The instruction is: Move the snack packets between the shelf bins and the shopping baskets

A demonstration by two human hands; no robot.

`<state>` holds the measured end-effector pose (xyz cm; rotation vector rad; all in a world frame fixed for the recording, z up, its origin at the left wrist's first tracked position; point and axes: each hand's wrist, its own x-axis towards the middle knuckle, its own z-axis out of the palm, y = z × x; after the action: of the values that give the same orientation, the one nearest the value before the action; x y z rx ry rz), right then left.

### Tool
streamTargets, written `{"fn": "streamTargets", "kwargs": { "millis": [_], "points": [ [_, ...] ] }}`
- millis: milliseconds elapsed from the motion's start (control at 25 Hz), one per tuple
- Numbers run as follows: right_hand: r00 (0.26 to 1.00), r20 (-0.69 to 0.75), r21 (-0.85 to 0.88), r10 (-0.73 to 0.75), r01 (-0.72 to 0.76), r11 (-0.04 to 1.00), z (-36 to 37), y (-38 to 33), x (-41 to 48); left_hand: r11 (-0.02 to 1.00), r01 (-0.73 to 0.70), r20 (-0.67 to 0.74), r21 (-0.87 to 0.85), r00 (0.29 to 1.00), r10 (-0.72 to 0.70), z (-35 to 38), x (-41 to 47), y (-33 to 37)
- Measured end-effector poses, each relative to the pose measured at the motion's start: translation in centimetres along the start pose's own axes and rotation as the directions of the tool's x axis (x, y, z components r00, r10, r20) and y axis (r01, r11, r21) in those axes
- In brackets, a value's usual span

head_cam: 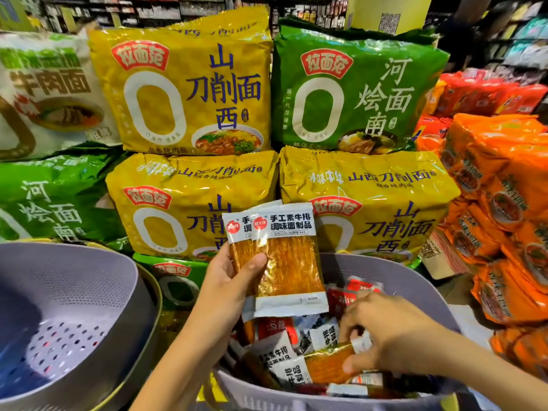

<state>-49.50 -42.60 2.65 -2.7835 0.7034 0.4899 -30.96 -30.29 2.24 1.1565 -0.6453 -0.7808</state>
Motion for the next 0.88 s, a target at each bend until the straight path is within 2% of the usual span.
{"fn": "streamTargets", "kwargs": {
  "millis": [80,200,280,320,400,480,520,600,640,720,800,880],
  "points": [
    [1.0,-0.008,-0.058,-0.016,0.015,0.998,0.2,-0.7,0.3,1.0,-0.017,-0.002,0.012,1.0,0.017,-0.1,0.0,-0.3],
    [0.971,-0.24,0.263,0.006,0.059,0.963,-1.2,1.5,-0.2,0.999,-0.035,-0.01,0.021,0.999,0.035,-0.4,0.0,-0.6],
    [0.927,-0.363,0.513,0.097,0.112,0.851,-2.3,3.7,-1.1,0.998,-0.053,-0.038,0.015,0.998,0.053,-0.5,-0.1,-0.6],
    [0.913,-0.384,0.646,0.139,0.158,0.747,-2.8,4.3,-1.7,0.998,-0.064,-0.052,0.017,0.997,0.065,-0.6,-0.1,-0.6],
    [0.885,-0.411,0.859,0.22,0.295,0.418,-3.7,5.1,-3.0,0.995,-0.095,-0.068,0.036,0.993,0.098,-0.5,-0.4,-0.4],
    [0.869,-0.405,0.914,0.284,0.391,0.107,-3.9,5.0,-3.9,0.991,-0.125,-0.081,0.045,0.988,0.128,-0.5,-0.7,-0.3],
    [0.862,-0.416,0.902,0.289,0.433,0.008,-3.7,4.4,-4.1,0.989,-0.136,-0.079,0.052,0.987,0.14,-0.5,-0.7,-0.2],
    [0.872,-0.423,0.881,0.248,0.459,-0.112,-2.8,2.7,-3.5,0.985,-0.146,-0.06,0.092,0.987,0.152,-0.2,-0.6,-0.3],
    [0.887,-0.4,0.892,0.231,0.435,-0.127,-2.1,1.8,-2.8,0.982,-0.149,-0.05,0.117,0.987,0.156,0.2,-0.5,-0.3],
    [0.914,-0.321,0.937,0.247,0.345,-0.061,-1.1,-0.3,-1.5,0.976,-0.147,-0.043,0.157,0.987,0.156,1.0,-0.3,-0.6],
    [0.912,-0.284,0.958,0.295,0.281,0.054,-0.9,-1.8,-0.6,0.976,-0.131,-0.056,0.176,0.988,0.143,1.5,-0.1,-1.0],
    [0.88,-0.309,0.947,0.362,0.246,0.208,-0.8,-2.4,0.2,0.978,-0.116,-0.081,0.173,0.988,0.131,1.6,-0.2,-1.1]
  ]
}}
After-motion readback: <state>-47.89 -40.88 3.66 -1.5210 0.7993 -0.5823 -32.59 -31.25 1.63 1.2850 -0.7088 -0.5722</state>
